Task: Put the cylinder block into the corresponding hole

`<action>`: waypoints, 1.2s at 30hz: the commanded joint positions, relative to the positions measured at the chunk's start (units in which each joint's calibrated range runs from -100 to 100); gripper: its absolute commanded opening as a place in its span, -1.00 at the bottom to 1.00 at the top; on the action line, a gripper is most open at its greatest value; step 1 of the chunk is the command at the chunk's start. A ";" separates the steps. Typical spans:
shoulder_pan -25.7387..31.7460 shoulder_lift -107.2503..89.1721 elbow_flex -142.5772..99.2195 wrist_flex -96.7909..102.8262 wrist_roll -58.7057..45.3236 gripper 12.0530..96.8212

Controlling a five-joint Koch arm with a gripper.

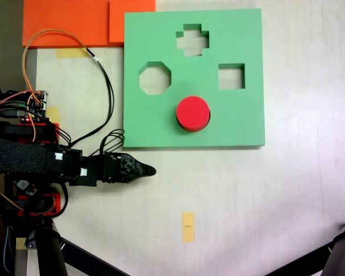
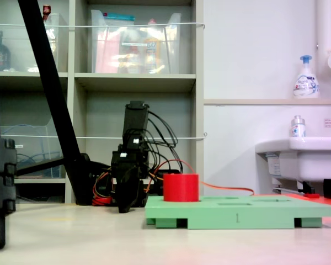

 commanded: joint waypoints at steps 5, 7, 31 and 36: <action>-0.15 -0.41 -0.98 -4.64 -0.15 -0.13; -0.20 -0.41 -0.98 -4.64 -0.15 -0.13; -0.15 -0.41 -0.98 -4.64 -0.15 -0.13; -0.20 -0.41 -0.98 -4.64 -0.15 -0.13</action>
